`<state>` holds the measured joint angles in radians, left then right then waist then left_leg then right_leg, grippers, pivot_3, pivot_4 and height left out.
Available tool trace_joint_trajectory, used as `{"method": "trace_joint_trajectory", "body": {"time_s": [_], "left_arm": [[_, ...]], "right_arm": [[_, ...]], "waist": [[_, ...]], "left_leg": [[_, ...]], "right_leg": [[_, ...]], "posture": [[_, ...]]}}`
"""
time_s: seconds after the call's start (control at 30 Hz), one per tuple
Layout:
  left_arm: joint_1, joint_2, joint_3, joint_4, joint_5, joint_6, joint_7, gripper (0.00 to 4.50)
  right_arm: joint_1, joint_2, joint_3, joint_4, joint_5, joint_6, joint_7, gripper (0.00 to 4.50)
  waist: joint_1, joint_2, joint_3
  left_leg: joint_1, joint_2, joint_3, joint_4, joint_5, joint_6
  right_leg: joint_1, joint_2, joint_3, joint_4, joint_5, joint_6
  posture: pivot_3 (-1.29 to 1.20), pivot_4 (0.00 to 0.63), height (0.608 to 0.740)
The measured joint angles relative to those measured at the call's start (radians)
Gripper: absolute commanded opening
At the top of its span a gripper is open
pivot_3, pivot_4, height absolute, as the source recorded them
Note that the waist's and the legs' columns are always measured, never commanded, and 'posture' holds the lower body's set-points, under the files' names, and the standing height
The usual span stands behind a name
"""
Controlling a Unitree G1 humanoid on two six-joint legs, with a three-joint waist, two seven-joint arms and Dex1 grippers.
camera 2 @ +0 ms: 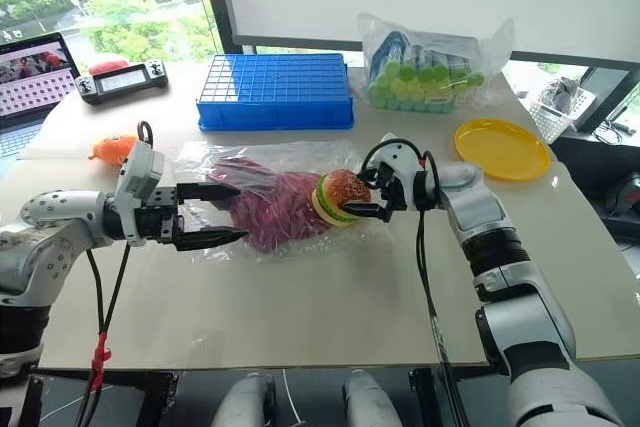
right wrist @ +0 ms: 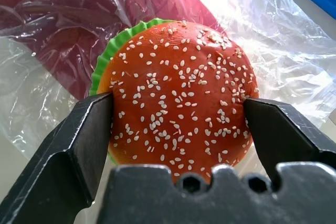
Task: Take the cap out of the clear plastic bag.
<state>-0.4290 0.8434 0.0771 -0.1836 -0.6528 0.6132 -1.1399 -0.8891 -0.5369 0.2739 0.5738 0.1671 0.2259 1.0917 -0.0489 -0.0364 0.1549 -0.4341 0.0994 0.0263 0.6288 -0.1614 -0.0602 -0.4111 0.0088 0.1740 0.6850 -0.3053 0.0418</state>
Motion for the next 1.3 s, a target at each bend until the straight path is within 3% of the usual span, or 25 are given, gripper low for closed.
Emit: {"method": "trace_joint_trajectory", "body": {"time_s": [0.03, 0.07, 0.23, 0.4, 0.73, 0.9, 1.1, 1.3], "left_arm": [[0.000, 0.000, 0.001, 0.000, 0.000, 0.000, 0.003, 4.50], [0.000, 0.000, 0.002, 0.000, 0.000, 0.000, 0.004, 4.50], [0.000, -0.014, 0.007, -0.002, 0.001, 0.000, 0.020, 4.50], [0.000, -0.019, 0.007, -0.003, 0.003, -0.002, 0.029, 4.50], [0.000, -0.033, 0.007, -0.008, 0.006, -0.003, 0.032, 4.50], [-0.001, -0.049, -0.001, -0.012, 0.009, -0.003, 0.034, 4.50], [-0.002, -0.066, -0.016, -0.018, 0.024, -0.003, 0.039, 4.50], [0.009, -0.072, -0.015, -0.041, 0.022, -0.001, 0.051, 4.50]], "right_arm": [[-0.001, 0.009, -0.002, 0.010, -0.008, -0.005, 0.003, 3.99], [-0.002, 0.014, -0.003, 0.014, -0.011, -0.007, 0.005, 3.86], [0.003, 0.039, -0.007, 0.018, -0.042, -0.027, 0.006, 2.17], [0.009, 0.051, -0.009, 0.008, -0.076, -0.046, -0.014, 0.78], [0.104, 0.057, -0.079, -0.119, -0.073, -0.030, -0.079, 0.78], [0.114, -0.055, -0.221, -0.129, 0.000, 0.076, -0.122, 0.78], [-0.097, -0.208, -0.319, 0.185, -0.091, 0.030, -0.371, 0.78], [-0.260, -0.299, -0.160, 0.619, -0.381, -0.138, -0.697, 0.78]], "waist": [[-0.001, 0.000, 0.000], [-0.002, 0.000, 0.000], [-0.011, 0.000, 0.000], [-0.021, 0.000, 0.000], [-0.021, 0.000, 0.000], [-0.002, 0.001, 0.001], [0.001, 0.002, 0.002], [-0.014, 0.002, 0.003]], "left_leg": [[0.003, 0.000, 0.000, 0.000, 0.000, 0.000], [0.005, 0.000, 0.000, 0.000, 0.000, 0.000], [0.009, 0.000, 0.000, -0.002, 0.000, 0.000], [0.009, 0.000, 0.000, -0.002, 0.000, 0.000], [0.008, 0.000, 0.000, -0.002, 0.000, 0.000], [0.003, 0.000, 0.000, -0.002, 0.000, 0.000], [0.003, 0.000, 0.000, -0.005, -0.001, 0.000], [-0.001, -0.001, 0.000, -0.005, -0.001, 0.001]], "right_leg": [[0.003, 0.000, 0.000, 0.000, -0.001, 0.001], [0.005, 0.000, 0.000, 0.000, -0.001, 0.002], [0.008, 0.000, 0.000, 0.000, -0.002, 0.003], [0.008, 0.000, 0.000, 0.000, -0.002, 0.003], [0.008, 0.000, 0.000, 0.000, -0.002, 0.003], [0.004, 0.000, 0.000, -0.002, -0.002, 0.003], [0.002, 0.000, 0.000, -0.003, 0.000, -0.004], [-0.002, -0.001, 0.001, -0.004, 0.000, -0.005]], "posture": [[0.00, 0.150, 0.713], [0.00, 0.150, 0.713], [0.00, 0.150, 0.713], [0.00, 0.150, 0.713], [0.00, 0.150, 0.713], [0.00, 0.150, 0.713], [0.00, 0.150, 0.713], [0.00, 0.150, 0.713]]}}
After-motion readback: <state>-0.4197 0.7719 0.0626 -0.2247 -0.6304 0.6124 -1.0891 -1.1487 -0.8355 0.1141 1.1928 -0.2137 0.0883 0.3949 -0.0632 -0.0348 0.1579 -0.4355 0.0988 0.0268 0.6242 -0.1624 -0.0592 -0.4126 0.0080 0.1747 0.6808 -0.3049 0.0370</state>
